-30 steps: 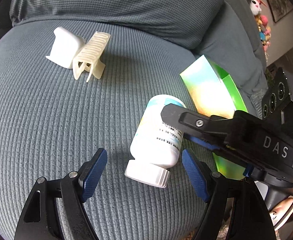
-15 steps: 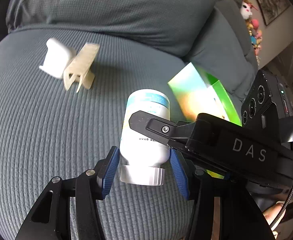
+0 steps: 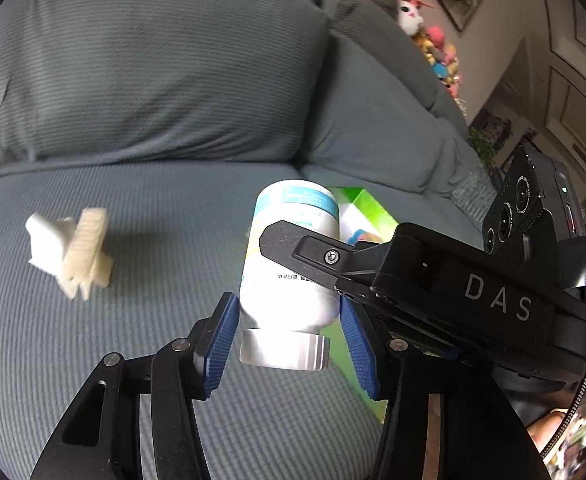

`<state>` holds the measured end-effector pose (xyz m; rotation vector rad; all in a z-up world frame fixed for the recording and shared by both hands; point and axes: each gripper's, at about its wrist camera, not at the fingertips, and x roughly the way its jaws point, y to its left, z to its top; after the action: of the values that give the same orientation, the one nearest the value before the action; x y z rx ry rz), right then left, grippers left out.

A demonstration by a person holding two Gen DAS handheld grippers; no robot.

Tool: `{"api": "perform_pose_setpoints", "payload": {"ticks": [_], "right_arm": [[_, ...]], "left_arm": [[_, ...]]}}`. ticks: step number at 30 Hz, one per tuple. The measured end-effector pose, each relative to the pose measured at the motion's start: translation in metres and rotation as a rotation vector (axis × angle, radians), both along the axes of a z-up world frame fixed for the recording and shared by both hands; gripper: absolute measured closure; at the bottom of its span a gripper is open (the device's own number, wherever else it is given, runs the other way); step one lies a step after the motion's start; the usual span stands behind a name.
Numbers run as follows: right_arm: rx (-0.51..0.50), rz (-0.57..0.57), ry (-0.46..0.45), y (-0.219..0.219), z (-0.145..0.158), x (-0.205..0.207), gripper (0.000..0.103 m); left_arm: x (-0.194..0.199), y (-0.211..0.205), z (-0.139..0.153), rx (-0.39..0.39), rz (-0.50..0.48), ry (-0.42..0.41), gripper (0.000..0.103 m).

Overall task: Organize rigid objects
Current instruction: 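Carry the white pill bottle with the right gripper into the green box and release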

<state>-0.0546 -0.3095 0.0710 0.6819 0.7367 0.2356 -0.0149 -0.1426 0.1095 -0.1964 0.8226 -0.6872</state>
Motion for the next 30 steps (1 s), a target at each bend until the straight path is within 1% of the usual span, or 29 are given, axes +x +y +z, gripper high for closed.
{"api": "perform_pose_setpoints", "payload": {"ticks": [4, 10, 15, 18, 25, 30], "right_arm": [[0.021, -0.067, -0.032, -0.026, 0.006, -0.007, 0.05], [0.024, -0.176, -0.062, -0.059, 0.012, -0.024, 0.05], [0.059, -0.222, -0.05, -0.081, 0.004, -0.028, 0.051], [0.064, -0.245, -0.033, -0.089, 0.001, -0.028, 0.051], [0.056, -0.277, 0.003, -0.095, -0.004, -0.028, 0.051], [0.031, -0.321, 0.052, -0.1, -0.011, -0.028, 0.051]], "left_arm": [[0.004, -0.027, 0.008, 0.002, -0.06, -0.041, 0.05], [0.009, -0.067, 0.012, -0.019, -0.141, -0.063, 0.05], [0.017, -0.089, 0.008, -0.03, -0.174, -0.033, 0.05], [0.02, -0.097, 0.006, -0.033, -0.19, -0.019, 0.05], [0.023, -0.104, -0.003, -0.05, -0.206, 0.015, 0.05], [0.022, -0.107, -0.016, -0.069, -0.206, 0.063, 0.05]]}}
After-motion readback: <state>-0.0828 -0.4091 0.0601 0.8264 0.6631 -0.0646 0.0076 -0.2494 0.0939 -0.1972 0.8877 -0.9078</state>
